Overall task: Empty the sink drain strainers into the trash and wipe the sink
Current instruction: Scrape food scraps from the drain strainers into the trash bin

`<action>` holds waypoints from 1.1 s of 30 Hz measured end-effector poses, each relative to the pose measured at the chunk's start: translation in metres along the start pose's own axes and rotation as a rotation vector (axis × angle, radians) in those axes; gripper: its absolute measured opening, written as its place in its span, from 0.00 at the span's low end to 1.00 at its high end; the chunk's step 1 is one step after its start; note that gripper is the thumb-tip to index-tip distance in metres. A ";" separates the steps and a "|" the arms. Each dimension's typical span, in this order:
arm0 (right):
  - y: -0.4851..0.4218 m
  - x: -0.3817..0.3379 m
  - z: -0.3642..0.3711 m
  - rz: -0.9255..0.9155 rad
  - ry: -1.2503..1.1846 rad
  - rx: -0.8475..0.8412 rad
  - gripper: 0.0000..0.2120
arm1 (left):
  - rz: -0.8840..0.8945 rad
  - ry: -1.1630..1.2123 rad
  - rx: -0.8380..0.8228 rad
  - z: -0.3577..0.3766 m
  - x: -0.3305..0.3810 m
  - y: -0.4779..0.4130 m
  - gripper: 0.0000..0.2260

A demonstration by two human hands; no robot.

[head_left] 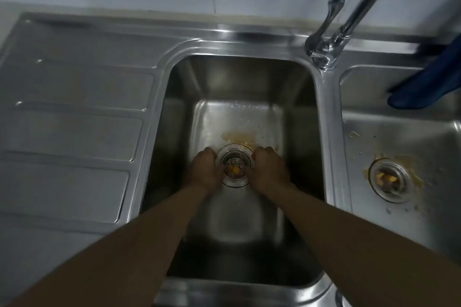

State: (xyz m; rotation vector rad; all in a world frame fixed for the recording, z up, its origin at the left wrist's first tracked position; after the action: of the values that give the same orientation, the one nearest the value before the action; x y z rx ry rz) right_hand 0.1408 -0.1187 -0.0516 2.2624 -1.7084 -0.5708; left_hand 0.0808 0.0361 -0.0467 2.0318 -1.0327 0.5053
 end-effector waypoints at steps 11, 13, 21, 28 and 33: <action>-0.001 -0.002 0.000 0.117 0.015 0.090 0.10 | -0.013 -0.058 0.071 0.001 0.000 -0.004 0.05; -0.001 -0.001 0.000 0.118 0.025 0.092 0.09 | -0.013 -0.048 0.071 0.001 -0.001 -0.003 0.05; 0.004 0.006 -0.003 0.165 -0.086 0.046 0.11 | -0.044 0.071 0.086 -0.005 -0.003 0.002 0.03; 0.008 0.010 -0.006 0.179 -0.176 0.042 0.08 | -0.058 0.161 0.106 -0.010 -0.008 0.004 0.04; 0.013 0.010 -0.008 0.212 -0.263 0.057 0.06 | -0.037 0.214 0.114 -0.007 -0.006 0.005 0.06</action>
State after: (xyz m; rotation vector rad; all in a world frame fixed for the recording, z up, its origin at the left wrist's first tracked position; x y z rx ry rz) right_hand 0.1360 -0.1323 -0.0407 2.0808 -2.0815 -0.8088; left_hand 0.0732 0.0428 -0.0435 2.0398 -0.8526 0.7587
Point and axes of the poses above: each hand's wrist, its own y-axis away from the middle knuckle, its own z-axis out of the palm, x = y × z, the point moved 10 cm from there along -y, towards the middle knuckle, and after that the axes turned 13 degrees about y, right-handed, at the moved point
